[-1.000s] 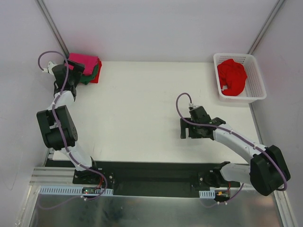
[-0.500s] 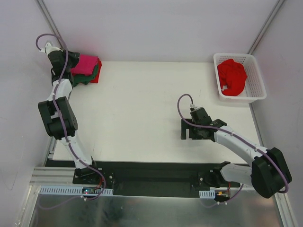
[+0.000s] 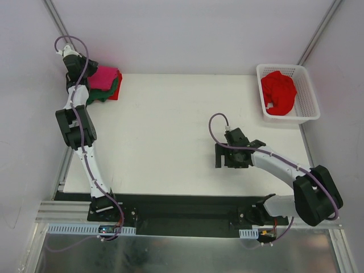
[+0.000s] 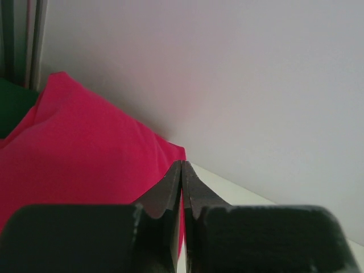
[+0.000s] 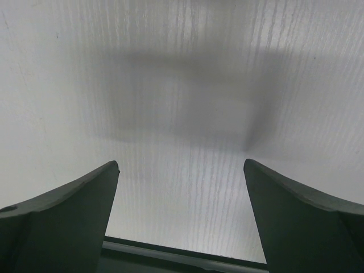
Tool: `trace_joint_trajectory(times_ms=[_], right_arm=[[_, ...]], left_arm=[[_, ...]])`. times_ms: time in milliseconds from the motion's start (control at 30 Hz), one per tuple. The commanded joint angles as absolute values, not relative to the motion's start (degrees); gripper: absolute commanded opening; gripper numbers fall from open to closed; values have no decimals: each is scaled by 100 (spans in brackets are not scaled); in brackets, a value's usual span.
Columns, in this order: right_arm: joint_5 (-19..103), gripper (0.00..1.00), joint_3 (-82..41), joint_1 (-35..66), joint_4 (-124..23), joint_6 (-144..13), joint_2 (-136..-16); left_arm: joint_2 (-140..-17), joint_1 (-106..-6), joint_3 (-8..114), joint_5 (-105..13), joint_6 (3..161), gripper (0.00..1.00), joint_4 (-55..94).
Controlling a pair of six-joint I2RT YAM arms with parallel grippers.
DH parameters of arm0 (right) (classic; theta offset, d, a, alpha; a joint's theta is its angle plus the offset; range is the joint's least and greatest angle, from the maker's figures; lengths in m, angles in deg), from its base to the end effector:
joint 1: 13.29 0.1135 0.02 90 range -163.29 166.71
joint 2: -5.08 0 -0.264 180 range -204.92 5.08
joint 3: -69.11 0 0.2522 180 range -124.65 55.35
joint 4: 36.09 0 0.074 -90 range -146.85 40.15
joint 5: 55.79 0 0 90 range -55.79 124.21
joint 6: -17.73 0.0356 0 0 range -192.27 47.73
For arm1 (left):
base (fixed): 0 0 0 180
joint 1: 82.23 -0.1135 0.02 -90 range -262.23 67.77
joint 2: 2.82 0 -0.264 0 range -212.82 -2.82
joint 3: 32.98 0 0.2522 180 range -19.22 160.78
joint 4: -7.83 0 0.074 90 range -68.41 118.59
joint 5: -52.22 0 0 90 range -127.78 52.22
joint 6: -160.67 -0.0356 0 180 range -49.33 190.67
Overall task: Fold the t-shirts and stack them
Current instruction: Put the neatly folded tshirt into the corner of the board with the left arm
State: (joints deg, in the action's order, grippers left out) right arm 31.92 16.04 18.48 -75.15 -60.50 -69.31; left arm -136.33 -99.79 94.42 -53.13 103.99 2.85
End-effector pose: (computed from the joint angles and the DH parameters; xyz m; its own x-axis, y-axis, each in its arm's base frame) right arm 0.2031 0.1241 0.1808 -0.8274 -0.2727 -0.4909 -0.3478 0.9352 0.0668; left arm 0.5375 0.1602 0.2760 0.0055 -0.5539 -0.8326 -0.0426 0.8317 -0.5536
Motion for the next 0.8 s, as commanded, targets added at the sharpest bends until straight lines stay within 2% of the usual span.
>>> trace_joint_trajectory(times_ms=[0, 767], right_arm=[[3280, 96, 1290, 1897, -7428, -5988, -7147], [3350, 96, 1096, 1897, -7507, -6023, -7253]], left_arm=[[-13808, -9928, 9996, -5211, 9835, 0, 524], [-14063, -10473, 9319, -4973, 9800, 0, 990]])
